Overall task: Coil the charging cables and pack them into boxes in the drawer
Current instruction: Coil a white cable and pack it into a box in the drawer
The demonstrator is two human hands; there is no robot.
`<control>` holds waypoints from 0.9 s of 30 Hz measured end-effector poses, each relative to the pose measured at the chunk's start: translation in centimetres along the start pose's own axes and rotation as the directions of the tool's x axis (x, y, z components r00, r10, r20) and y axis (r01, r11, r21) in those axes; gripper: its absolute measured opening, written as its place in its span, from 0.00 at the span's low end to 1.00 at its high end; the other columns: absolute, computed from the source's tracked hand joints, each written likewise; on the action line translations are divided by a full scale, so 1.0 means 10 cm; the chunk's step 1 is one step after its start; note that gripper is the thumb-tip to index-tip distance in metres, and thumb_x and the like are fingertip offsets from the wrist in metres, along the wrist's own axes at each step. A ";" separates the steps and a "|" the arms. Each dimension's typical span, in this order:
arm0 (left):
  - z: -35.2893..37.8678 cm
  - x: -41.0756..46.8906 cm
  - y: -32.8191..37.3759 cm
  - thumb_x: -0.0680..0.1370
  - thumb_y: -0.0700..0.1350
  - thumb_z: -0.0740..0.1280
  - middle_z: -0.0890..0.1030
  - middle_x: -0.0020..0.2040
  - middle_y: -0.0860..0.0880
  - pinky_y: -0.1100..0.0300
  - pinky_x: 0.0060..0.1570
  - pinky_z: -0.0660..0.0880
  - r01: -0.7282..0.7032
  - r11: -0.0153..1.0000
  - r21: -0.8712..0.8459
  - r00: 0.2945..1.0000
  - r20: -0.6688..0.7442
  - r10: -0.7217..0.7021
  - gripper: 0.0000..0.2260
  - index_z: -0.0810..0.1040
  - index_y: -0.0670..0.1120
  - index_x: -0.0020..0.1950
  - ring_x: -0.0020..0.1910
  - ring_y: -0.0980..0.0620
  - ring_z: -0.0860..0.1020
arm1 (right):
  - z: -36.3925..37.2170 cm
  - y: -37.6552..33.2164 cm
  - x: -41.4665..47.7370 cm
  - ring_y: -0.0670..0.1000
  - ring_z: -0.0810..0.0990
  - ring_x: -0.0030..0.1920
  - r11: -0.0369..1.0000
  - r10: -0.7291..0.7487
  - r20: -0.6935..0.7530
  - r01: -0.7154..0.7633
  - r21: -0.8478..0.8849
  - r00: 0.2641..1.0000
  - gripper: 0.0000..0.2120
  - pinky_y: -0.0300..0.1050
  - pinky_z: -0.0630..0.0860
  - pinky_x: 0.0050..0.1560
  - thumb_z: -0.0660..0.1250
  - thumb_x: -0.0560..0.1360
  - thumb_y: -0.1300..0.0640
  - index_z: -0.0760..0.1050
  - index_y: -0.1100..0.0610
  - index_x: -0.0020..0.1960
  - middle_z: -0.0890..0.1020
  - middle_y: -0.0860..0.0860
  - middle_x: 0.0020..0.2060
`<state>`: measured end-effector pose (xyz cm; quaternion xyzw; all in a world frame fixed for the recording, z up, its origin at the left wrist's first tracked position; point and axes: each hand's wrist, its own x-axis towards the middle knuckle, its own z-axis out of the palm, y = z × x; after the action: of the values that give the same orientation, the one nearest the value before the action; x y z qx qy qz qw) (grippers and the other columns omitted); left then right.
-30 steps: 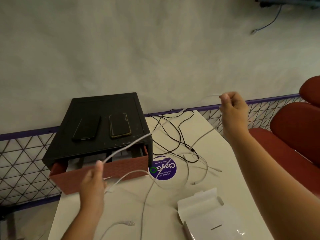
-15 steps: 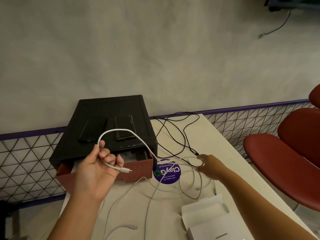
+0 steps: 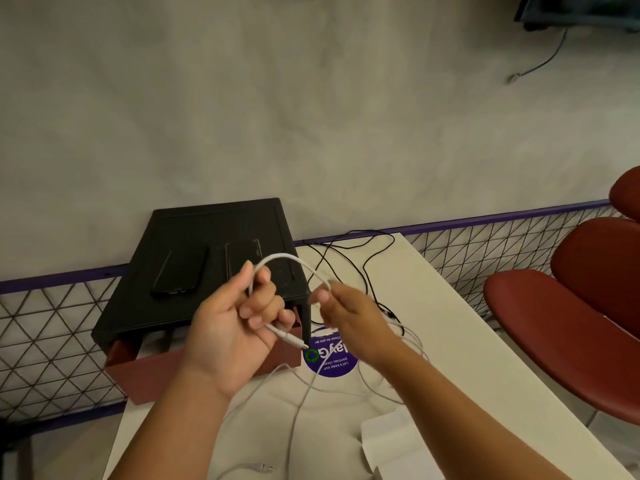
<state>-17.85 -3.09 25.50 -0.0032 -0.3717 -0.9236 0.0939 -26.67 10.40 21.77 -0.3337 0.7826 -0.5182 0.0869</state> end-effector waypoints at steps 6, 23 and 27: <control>0.13 0.10 0.05 0.75 0.49 0.57 0.64 0.27 0.53 0.60 0.38 0.69 -0.138 0.984 0.109 0.990 0.002 0.139 0.15 0.80 0.47 0.53 0.25 0.58 0.63 | 0.24 0.14 -0.18 0.40 0.68 0.29 0.998 0.039 0.137 -0.045 0.040 0.990 0.10 0.39 0.67 0.35 0.54 0.78 0.47 0.71 0.43 0.41 0.71 0.44 0.29; 0.13 0.13 -0.33 0.80 0.50 0.58 0.79 0.37 0.54 0.63 0.50 0.74 -0.404 0.250 0.880 0.910 0.359 0.207 0.13 0.69 0.63 0.63 0.34 0.58 0.77 | -0.23 -0.45 -0.62 0.44 0.68 0.31 0.936 -0.053 0.007 0.052 -0.349 0.999 0.13 0.39 0.64 0.34 0.61 0.78 0.52 0.67 0.49 0.35 0.71 0.45 0.28; 0.21 0.03 -0.35 0.78 0.60 0.59 0.81 0.36 0.50 0.62 0.37 0.77 -0.292 0.465 0.836 0.943 0.333 -0.007 0.18 0.79 0.49 0.54 0.37 0.55 0.80 | -0.44 -0.49 -0.66 0.46 0.77 0.36 0.956 -0.142 -0.189 0.085 -0.280 0.972 0.09 0.33 0.68 0.32 0.67 0.74 0.50 0.71 0.44 0.36 0.79 0.46 0.31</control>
<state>-18.85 0.82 24.65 -0.1213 -0.7981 -0.5809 0.1044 -21.70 16.60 26.60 -0.3312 0.8302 -0.4428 -0.0712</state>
